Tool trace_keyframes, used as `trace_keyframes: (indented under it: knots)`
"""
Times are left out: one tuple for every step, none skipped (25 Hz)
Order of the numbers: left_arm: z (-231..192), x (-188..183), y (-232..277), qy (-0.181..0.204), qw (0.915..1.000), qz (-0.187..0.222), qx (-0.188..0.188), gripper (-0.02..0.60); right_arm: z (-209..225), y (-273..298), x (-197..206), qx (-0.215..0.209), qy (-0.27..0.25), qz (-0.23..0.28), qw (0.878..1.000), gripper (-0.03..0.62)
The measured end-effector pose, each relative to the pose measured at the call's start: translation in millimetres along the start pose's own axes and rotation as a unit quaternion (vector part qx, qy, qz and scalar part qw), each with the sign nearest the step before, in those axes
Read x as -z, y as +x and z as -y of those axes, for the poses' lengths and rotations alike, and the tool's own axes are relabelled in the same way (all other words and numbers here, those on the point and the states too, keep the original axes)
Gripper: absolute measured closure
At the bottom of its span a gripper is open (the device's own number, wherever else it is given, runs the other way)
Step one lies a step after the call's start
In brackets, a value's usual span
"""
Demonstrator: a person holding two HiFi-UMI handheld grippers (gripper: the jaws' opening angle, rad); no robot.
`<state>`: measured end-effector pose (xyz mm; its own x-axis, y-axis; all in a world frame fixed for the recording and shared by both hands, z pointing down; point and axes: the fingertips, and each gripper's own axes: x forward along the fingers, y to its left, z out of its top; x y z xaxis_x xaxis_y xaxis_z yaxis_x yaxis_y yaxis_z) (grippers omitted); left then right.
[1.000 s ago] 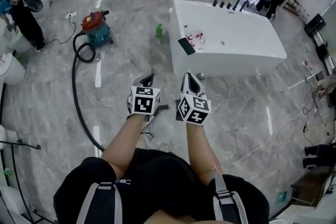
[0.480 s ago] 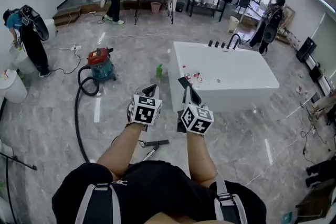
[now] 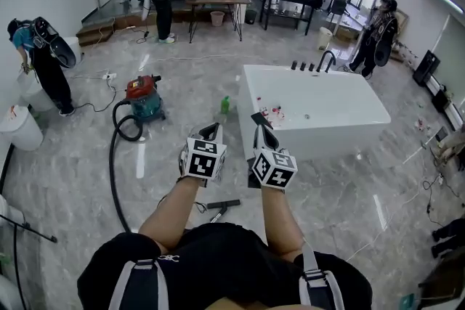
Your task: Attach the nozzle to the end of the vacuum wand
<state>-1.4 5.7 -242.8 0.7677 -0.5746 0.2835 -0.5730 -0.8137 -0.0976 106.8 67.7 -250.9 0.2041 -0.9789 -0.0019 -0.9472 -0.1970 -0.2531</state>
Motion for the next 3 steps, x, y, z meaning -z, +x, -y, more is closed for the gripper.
trace_keyframes:
  knots:
    - [1.3,1.7,0.9,-0.002,1.0000,0.000,0.001,0.574,1.7,-0.5,2.2,-0.001,0.001,-0.001,1.000,0.583]
    - [2.6,3.9,1.8,-0.004,1.0000,0.000,0.002,0.574,3.2,-1.2,4.7,-0.002,0.002,-0.003,1.000,0.583]
    - [4.0,6.2,2.6,-0.005,1.0000,-0.001,0.002,0.574,4.8,-2.1,7.4,-0.002,0.002,-0.004,1.000,0.582]
